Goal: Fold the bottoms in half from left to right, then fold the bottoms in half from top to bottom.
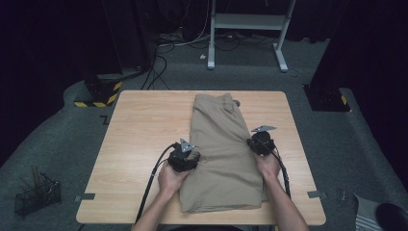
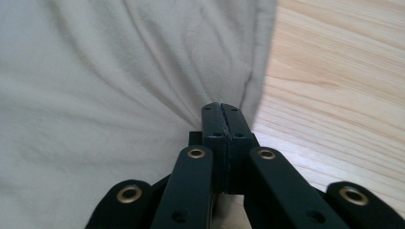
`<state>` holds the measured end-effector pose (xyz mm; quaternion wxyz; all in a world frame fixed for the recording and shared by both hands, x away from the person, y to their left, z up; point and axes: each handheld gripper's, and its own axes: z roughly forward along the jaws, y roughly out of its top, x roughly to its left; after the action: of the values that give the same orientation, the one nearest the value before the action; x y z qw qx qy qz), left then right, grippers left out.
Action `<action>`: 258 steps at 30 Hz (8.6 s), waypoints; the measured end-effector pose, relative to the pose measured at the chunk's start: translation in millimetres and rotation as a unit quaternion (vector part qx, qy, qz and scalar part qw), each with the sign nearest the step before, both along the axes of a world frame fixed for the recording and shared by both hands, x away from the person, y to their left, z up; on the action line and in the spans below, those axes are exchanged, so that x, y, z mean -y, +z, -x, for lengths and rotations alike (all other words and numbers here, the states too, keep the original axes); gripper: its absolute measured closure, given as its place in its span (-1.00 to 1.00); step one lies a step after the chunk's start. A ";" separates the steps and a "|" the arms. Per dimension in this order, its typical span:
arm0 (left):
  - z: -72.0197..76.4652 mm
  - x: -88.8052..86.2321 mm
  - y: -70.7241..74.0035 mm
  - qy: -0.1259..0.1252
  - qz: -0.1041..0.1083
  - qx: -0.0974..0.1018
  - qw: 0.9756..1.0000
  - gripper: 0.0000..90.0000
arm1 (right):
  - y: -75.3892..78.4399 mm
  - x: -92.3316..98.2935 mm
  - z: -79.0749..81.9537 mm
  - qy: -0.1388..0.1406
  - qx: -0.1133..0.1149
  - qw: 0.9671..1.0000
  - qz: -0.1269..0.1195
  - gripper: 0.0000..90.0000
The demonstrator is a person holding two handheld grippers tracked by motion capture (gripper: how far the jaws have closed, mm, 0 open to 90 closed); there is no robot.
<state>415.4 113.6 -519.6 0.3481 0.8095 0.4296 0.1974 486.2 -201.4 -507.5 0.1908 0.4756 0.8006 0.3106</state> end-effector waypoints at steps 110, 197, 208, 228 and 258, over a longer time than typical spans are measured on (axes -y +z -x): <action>-29.1 -24.1 4.0 0.033 0.018 -0.060 0.997 -0.47 | -6.8 -8.1 48.0 -0.014 -0.016 1.000 0.004 -0.32; -1.1 -49.6 79.0 -0.083 0.143 0.009 0.986 0.87 | 78.5 -7.4 87.9 0.095 0.101 0.989 -0.060 0.92; 6.0 -47.1 99.6 -0.085 0.125 0.028 0.988 0.86 | 93.7 -5.4 94.6 0.102 0.123 0.985 -0.057 0.92; 52.2 -53.3 112.6 -0.113 0.137 0.039 0.983 0.86 | 100.7 -2.4 146.1 0.130 0.153 0.978 -0.054 0.92; 47.4 -48.8 143.2 -0.096 0.113 0.090 0.985 0.86 | 124.4 2.5 146.9 0.135 0.182 0.970 -0.086 0.92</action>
<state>368.0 162.4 -376.4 0.4918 0.7814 0.3362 0.1858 339.2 -203.9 -383.1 0.2481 0.3136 0.7791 0.4828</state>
